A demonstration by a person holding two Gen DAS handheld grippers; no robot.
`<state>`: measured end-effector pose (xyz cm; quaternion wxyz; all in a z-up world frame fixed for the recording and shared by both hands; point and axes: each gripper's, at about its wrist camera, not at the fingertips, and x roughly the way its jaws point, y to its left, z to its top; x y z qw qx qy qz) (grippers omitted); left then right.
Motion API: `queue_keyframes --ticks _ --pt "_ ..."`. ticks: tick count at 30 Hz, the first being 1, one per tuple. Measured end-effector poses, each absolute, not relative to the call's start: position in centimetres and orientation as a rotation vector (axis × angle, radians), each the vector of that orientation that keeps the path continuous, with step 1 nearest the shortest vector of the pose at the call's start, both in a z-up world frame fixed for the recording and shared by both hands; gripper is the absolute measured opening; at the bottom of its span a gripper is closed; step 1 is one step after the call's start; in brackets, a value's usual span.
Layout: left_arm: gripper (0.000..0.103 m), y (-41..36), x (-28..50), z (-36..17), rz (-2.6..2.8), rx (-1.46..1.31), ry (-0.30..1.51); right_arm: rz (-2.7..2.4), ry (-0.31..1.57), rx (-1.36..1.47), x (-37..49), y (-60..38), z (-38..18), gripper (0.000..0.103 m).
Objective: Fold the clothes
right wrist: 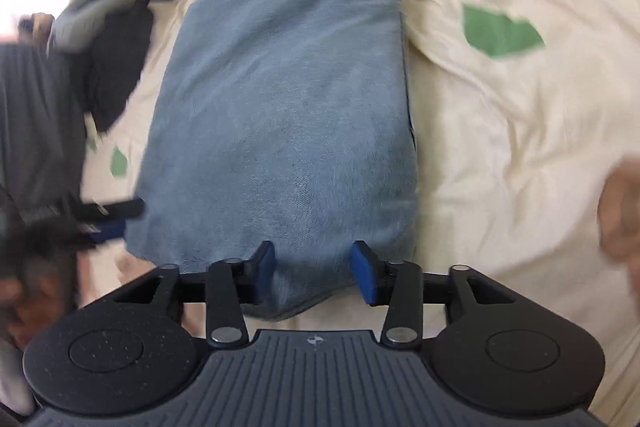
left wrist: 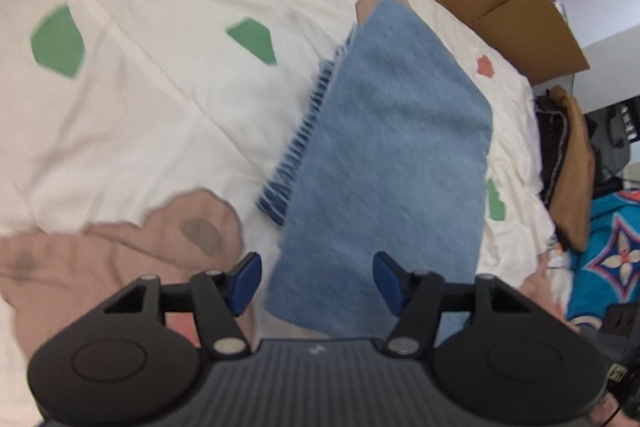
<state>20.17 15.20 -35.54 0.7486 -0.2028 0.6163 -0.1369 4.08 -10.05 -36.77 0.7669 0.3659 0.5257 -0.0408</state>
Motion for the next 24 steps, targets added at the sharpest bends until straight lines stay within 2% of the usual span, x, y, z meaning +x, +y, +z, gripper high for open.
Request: queue_keyframes --ticks 7,10,13,15,17,19,20,21,24 --pt "0.062 15.9 19.3 -37.3 -0.305 -0.573 1.334 -0.075 1.126 0.99 2.9 -10.4 -38.4 0.054" --pt "0.063 16.5 19.0 -37.7 -0.301 -0.643 1.318 -0.099 1.074 1.141 2.4 -10.6 -40.5 0.067" --pt "0.063 17.0 18.6 -38.2 -0.297 -0.704 1.314 -0.105 1.042 1.272 1.7 -9.9 -43.0 0.068" --pt "0.06 17.2 18.2 -38.5 -0.291 -0.716 1.315 -0.082 1.032 1.327 1.4 -9.2 -44.1 0.068" --pt "0.044 17.4 17.8 -38.6 -0.285 -0.702 1.298 -0.061 1.024 1.349 1.3 -8.8 -44.5 0.068" --pt "0.033 17.7 17.6 -38.7 -0.281 -0.702 1.287 -0.042 1.009 1.358 1.4 -8.5 -44.8 0.066" --pt "0.029 17.9 17.5 -38.8 -0.278 -0.707 1.284 -0.029 1.012 1.358 1.5 -8.4 -44.8 0.06" --pt "0.027 18.1 17.5 -38.8 -0.276 -0.712 1.281 -0.015 1.015 1.358 1.6 -8.2 -44.8 0.047" --pt "0.023 18.0 17.7 -38.6 -0.271 -0.678 1.275 0.022 1.023 1.296 2.2 -7.9 -44.2 0.029"
